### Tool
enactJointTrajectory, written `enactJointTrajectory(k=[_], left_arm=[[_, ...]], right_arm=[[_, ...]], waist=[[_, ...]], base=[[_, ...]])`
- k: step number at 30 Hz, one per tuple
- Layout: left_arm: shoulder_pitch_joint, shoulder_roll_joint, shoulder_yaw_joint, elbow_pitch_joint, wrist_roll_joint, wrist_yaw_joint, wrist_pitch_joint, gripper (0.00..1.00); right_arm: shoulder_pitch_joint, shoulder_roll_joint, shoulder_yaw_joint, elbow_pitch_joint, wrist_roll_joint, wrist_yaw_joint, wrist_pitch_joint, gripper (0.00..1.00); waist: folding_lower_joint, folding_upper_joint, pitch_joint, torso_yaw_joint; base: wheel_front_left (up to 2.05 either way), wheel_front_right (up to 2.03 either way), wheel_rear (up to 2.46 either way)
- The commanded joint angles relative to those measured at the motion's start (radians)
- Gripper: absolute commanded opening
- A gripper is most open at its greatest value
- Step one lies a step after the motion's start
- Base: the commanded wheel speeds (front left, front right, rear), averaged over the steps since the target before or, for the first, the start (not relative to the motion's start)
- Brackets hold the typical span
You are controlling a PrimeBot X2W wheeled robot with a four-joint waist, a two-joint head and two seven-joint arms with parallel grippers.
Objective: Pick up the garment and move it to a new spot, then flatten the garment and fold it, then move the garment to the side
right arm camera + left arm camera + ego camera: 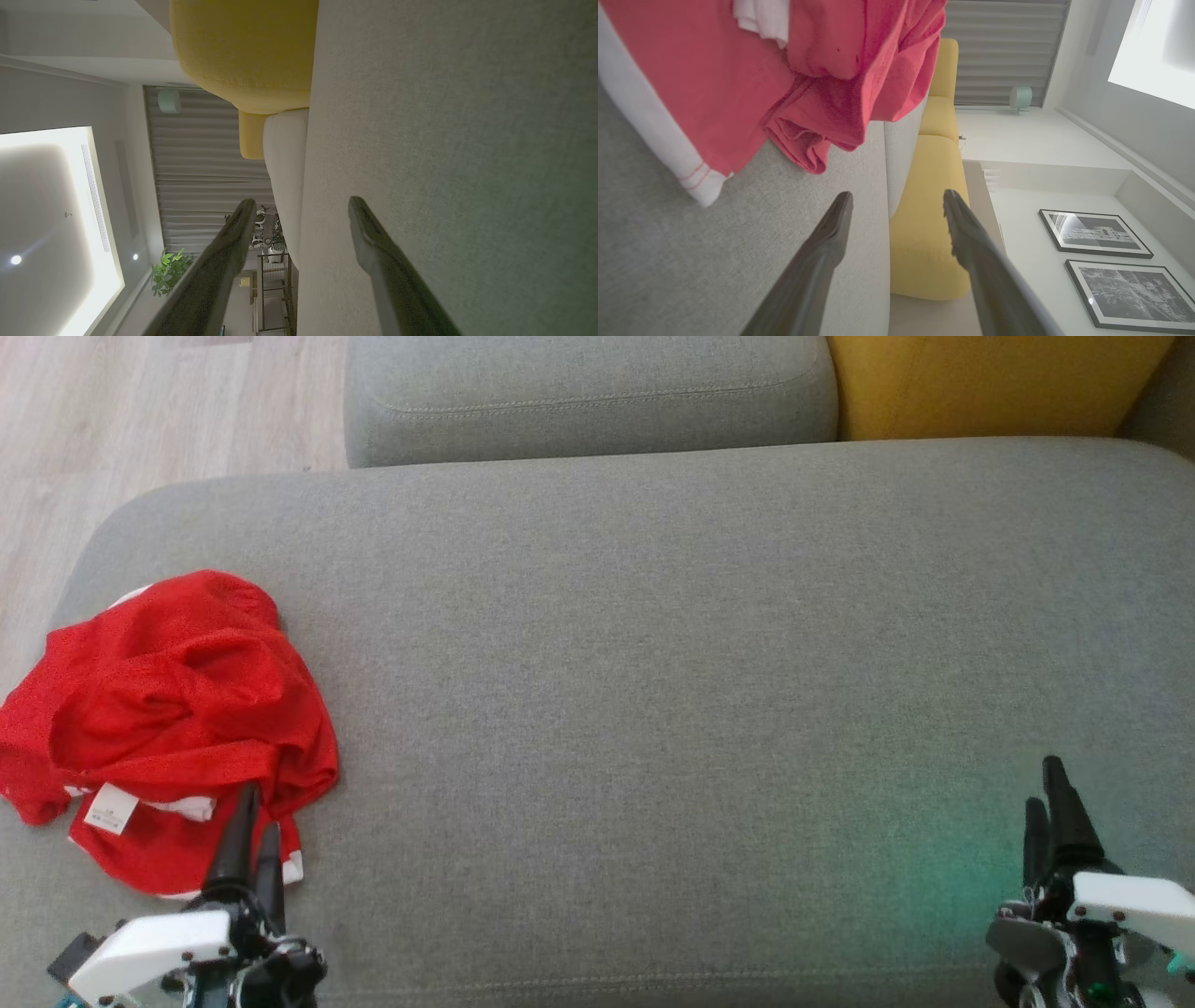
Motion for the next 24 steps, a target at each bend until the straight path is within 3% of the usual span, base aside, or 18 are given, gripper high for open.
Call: enactJointTrajectory(k=[1, 18, 24], left_arm=[[-0.057, 0.009, 0.007, -0.039, 0.01, -0.002, -0.01, 1.0], [-0.088, 0.011, 0.042, -0.074, 0.119, -0.003, -0.06, 1.0], [-0.101, 0.012, 0.057, -0.09, 0.217, -0.004, -0.08, 1.0]], right_arm=[[-0.055, -0.005, -0.001, -0.04, -0.018, 0.001, -0.008, 1.0], [-0.086, -0.006, -0.012, -0.107, -0.253, 0.002, -0.059, 1.0], [-0.096, -0.006, -0.007, -0.139, -0.364, 0.003, -0.079, 1.0]], waist=[[0.0, 0.0, 0.0, 0.0], [0.0, 0.0, -0.006, 0.005], [0.0, 0.0, -0.01, 0.006]], base=[[0.0, 0.0, 0.0], [0.0, 0.0, 0.0], [0.0, 0.0, 0.0]])
